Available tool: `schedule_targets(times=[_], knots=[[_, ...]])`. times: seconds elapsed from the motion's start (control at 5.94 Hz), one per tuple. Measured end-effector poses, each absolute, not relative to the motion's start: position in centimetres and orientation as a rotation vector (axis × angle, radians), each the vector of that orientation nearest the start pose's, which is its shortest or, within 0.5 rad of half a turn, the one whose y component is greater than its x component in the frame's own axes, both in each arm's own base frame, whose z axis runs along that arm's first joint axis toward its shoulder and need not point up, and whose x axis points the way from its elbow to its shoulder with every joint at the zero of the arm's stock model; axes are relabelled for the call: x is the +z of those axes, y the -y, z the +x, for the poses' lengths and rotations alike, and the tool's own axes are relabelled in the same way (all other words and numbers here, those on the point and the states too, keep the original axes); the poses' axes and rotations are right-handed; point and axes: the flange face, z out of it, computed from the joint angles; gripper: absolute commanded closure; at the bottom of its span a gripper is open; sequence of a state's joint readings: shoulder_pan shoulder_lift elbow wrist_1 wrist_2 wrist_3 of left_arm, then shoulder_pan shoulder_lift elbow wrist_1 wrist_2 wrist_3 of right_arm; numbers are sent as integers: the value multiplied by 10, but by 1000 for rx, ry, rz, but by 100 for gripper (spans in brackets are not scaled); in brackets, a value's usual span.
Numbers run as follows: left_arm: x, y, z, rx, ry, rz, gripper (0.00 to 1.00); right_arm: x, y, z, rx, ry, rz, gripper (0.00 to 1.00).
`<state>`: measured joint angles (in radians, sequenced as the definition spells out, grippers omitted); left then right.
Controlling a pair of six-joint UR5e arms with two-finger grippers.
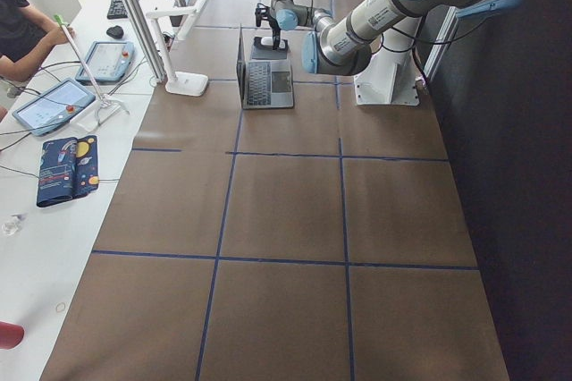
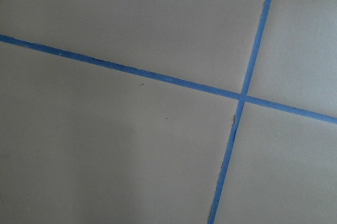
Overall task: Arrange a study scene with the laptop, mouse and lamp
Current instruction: 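Carry the white mouse with the left gripper onto the black mouse pad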
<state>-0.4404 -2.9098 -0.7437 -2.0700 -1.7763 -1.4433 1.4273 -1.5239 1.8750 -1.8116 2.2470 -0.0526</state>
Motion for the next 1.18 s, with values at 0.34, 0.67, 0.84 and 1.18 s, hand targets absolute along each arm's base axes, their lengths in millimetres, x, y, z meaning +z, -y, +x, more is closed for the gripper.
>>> schedule_targets(times=[0.34,0.67,0.84,1.18], knots=[[39,484,760,-190,-1025,99,9,522,498,0,-224,681,69,0],[41,485,761,-219,-1030,84,0,523,498,-1,-224,681,67,0],[39,486,760,-230,-1037,81,0,523,498,0,-224,681,67,0],[33,500,747,-245,-1052,52,0,523,498,0,-224,681,68,0]])
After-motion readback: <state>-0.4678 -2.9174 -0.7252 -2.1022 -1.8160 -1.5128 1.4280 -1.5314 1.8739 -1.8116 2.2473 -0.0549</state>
